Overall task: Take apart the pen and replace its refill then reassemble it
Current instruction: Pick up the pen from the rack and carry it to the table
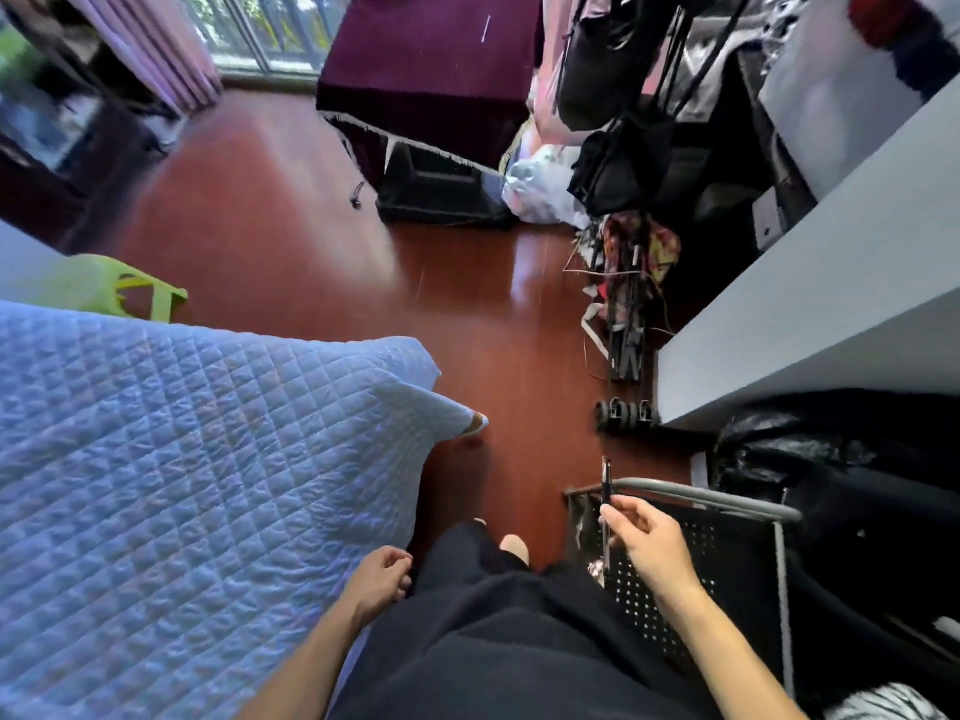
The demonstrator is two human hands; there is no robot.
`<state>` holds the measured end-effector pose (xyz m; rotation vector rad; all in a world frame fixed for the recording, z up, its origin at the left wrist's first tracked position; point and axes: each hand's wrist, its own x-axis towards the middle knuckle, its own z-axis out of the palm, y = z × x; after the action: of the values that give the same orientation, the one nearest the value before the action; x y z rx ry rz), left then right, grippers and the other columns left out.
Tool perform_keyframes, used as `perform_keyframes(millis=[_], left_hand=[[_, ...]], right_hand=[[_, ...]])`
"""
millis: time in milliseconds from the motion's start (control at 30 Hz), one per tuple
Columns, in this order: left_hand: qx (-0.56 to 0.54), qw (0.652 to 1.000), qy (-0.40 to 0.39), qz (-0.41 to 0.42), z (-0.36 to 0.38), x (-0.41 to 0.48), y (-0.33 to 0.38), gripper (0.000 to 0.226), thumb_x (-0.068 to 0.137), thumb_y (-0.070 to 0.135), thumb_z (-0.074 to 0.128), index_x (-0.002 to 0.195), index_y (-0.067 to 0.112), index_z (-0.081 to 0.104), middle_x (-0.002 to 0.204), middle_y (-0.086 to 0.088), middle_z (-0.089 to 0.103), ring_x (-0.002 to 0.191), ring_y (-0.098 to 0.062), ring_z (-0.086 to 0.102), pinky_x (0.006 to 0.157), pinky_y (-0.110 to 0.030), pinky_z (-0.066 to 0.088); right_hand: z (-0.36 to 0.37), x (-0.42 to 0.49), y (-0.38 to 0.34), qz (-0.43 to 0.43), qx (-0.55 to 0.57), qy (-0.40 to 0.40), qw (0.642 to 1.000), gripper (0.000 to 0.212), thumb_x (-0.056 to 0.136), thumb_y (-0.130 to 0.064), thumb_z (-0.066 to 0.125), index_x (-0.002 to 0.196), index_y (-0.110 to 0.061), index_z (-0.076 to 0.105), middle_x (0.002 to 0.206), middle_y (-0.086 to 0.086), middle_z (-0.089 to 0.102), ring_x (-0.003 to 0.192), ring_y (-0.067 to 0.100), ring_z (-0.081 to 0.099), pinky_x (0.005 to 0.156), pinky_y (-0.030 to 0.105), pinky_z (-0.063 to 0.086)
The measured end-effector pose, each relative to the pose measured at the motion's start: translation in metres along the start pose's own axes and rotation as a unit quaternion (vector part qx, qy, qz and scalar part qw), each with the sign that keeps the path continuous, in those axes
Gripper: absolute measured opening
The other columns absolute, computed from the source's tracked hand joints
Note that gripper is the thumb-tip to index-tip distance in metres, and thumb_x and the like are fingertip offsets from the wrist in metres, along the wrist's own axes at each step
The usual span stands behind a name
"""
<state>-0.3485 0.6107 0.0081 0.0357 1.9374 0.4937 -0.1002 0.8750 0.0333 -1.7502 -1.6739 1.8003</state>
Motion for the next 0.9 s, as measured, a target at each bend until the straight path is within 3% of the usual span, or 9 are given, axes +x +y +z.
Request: perform_keyframes(millis=[200,333,400,500,533,600,667,800,900], left_hand=[[0.004,1.0,0.02,-0.018,-0.02,0.004,0.004,0.016,0.105,0.005,0.05,0.095,0.009,0.063,0.086,-0.005,0.063,0.079,-0.016,0.063,0.061,-0.017,0.046],[0.025,0.998,0.004,-0.056,-0.037,0.027,0.011,0.024,0.103,0.004,0.055,0.082,0.01,0.065,0.086,-0.007,0.064,0.087,-0.018,0.057,0.07,-0.024,0.042],[0.029,0.997,-0.001,-0.073,-0.047,0.043,0.025,0.017,0.104,0.004,0.054,0.094,0.006,0.067,0.104,-0.014,0.068,0.098,-0.018,0.055,0.079,-0.024,0.042],[0.06,0.997,-0.001,-0.057,-0.065,0.073,0.065,0.024,0.105,0.004,0.053,0.12,-0.007,0.068,0.126,-0.025,0.067,0.104,-0.018,0.055,0.084,-0.026,0.041],[0.052,0.997,-0.009,-0.051,-0.071,0.081,0.084,0.023,0.104,0.004,0.053,0.118,-0.007,0.069,0.123,-0.024,0.068,0.103,-0.018,0.057,0.085,-0.027,0.042],[0.037,0.998,-0.027,-0.034,-0.083,0.097,0.131,0.022,0.104,0.004,0.052,0.09,0.007,0.07,0.1,-0.018,0.068,0.094,-0.019,0.058,0.081,-0.027,0.042],[0.043,0.999,-0.029,0.0,-0.095,0.116,0.179,0.04,0.103,-0.002,0.047,0.068,0.017,0.052,0.083,-0.015,0.056,0.081,-0.021,0.052,0.072,-0.027,0.037],[-0.019,0.999,-0.012,0.033,-0.122,0.145,0.279,0.036,0.103,-0.004,0.04,0.074,0.014,0.05,0.077,-0.015,0.048,0.06,-0.016,0.042,0.052,-0.024,0.036],[-0.041,0.997,0.011,0.058,-0.139,0.17,0.342,0.02,0.105,0.005,0.046,0.092,0.007,0.06,0.085,-0.015,0.058,0.062,-0.014,0.052,0.052,-0.015,0.045]], right_hand=[[0.017,0.043,-0.036,-0.002,-0.008,-0.034,0.999,0.011,0.1,-0.012,0.075,0.109,-0.018,0.075,0.095,-0.001,0.081,0.068,-0.003,0.07,0.062,0.011,0.055],[0.032,0.08,-0.076,0.001,0.002,-0.037,0.999,0.01,0.1,-0.013,0.075,0.108,-0.019,0.075,0.094,0.002,0.08,0.075,0.007,0.069,0.065,0.01,0.054],[0.036,0.099,-0.101,0.003,0.003,-0.034,0.999,0.01,0.1,-0.015,0.075,0.109,-0.02,0.075,0.094,0.003,0.08,0.075,0.011,0.069,0.069,0.016,0.057],[0.038,0.127,-0.135,0.002,-0.007,-0.018,1.0,0.01,0.1,-0.019,0.075,0.109,-0.024,0.073,0.096,0.0,0.08,0.078,0.013,0.07,0.059,0.01,0.053],[0.038,0.136,-0.146,0.0,-0.007,-0.013,1.0,0.011,0.1,-0.02,0.075,0.11,-0.024,0.073,0.097,-0.001,0.08,0.081,0.012,0.071,0.06,0.01,0.052],[0.039,0.155,-0.167,-0.004,-0.006,-0.005,1.0,0.013,0.1,-0.022,0.075,0.112,-0.024,0.074,0.099,-0.002,0.081,0.084,0.011,0.072,0.064,0.012,0.052],[0.04,0.178,-0.186,-0.001,-0.007,-0.001,1.0,0.014,0.1,-0.022,0.075,0.114,-0.021,0.075,0.1,-0.001,0.081,0.081,0.011,0.071,0.067,0.013,0.051],[0.045,0.227,-0.227,-0.015,-0.025,-0.008,1.0,0.016,0.1,-0.024,0.075,0.115,-0.02,0.076,0.099,-0.001,0.081,0.076,0.013,0.072,0.077,0.025,0.057],[0.049,0.27,-0.258,-0.022,-0.033,-0.023,0.999,0.016,0.1,-0.023,0.075,0.115,-0.019,0.076,0.098,0.002,0.081,0.075,0.015,0.071,0.08,0.029,0.059]])
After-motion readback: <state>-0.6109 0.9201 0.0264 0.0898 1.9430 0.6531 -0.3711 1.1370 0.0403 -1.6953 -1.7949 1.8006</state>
